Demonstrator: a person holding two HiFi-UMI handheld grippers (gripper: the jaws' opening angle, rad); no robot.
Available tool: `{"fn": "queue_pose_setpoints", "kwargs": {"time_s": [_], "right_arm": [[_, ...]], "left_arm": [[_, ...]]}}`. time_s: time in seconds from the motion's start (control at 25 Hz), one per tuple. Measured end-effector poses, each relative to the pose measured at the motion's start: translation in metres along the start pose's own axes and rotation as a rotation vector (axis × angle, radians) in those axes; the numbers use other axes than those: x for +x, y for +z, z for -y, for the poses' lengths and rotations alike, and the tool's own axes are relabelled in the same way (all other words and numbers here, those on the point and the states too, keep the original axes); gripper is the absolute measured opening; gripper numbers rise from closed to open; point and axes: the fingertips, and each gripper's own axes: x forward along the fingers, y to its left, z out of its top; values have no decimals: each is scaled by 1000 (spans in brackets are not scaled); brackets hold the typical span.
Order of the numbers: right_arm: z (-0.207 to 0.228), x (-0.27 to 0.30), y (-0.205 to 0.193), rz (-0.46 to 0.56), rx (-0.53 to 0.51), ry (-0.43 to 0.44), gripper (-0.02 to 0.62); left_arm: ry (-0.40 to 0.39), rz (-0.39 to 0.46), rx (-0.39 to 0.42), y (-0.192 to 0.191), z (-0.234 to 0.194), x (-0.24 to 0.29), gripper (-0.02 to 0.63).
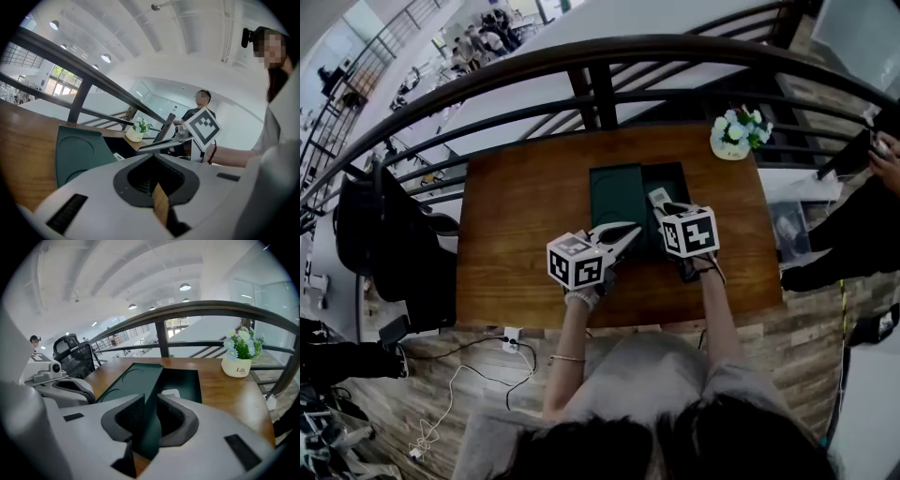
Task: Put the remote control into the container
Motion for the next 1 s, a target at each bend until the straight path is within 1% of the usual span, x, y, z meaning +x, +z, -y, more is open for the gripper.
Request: {"fn": "queue_pose_setpoints", "kwargs": {"time_s": [0.08,0.2,0.4,0.56,0.68,0.84,1.0], "right_arm": [[-2,-7,2,34,14,8,75],[-7,-15,2,76,37,34,58],[-12,-26,2,123,51,49,48],[-18,-34,-3,168,82,86,40],[-25,-43,0,216,91,116,38],[-33,-56,9,276,66,141,33],[-40,-64,14,299,7,151,29]], "left_arm": [[-11,-4,2,-1,3,1,3],[-21,-9,10,-2,6,1,3],[-39,-6,25,-1,14,3,4],[-59,2,53,1,22,3,5],[-69,22,79,3,26,1,3],[-72,69,105,12,31,-4,4],[-89,96,117,17,38,-6,3]]}}
